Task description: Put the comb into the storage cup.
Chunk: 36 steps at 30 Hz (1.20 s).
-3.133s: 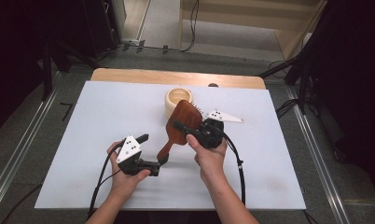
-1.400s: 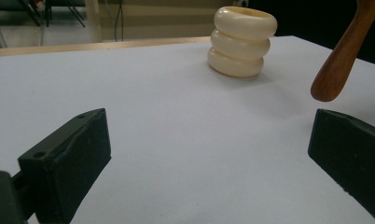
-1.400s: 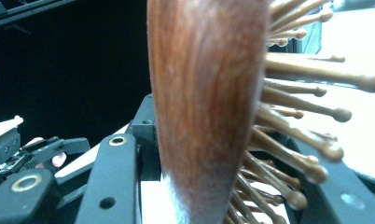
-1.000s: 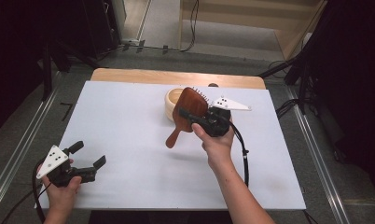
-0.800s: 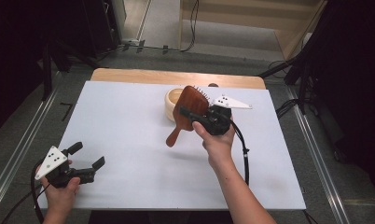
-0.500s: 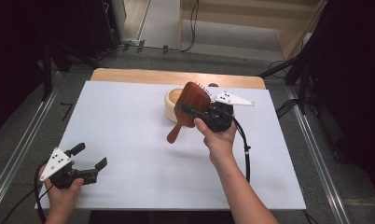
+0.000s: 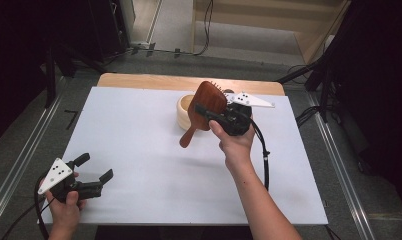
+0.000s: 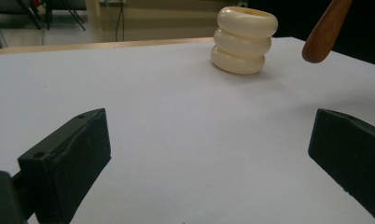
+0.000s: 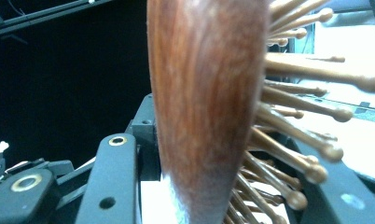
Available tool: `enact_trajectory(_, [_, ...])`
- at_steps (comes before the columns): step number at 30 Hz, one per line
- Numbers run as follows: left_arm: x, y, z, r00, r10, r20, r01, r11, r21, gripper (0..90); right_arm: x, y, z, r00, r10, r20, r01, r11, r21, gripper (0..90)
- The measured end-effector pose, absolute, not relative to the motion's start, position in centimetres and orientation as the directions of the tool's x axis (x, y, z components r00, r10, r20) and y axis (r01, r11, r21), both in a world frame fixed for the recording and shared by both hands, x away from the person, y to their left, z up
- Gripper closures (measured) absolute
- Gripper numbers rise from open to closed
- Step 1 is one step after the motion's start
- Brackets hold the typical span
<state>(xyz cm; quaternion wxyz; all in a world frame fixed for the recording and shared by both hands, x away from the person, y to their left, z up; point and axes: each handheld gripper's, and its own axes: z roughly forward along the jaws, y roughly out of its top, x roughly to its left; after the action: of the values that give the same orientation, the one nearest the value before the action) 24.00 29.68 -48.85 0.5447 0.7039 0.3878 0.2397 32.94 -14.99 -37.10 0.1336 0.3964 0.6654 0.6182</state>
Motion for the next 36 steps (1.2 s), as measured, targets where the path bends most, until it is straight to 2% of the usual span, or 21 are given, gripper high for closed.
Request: enact_trajectory(36, [24.0,29.8,-48.9,0.602,0.793,-0.096,0.284,-0.100,0.954,0.0,34.9,-16.1,-35.1,-0.636,0.709,0.304,0.330,-0.106,0.938,52.7])
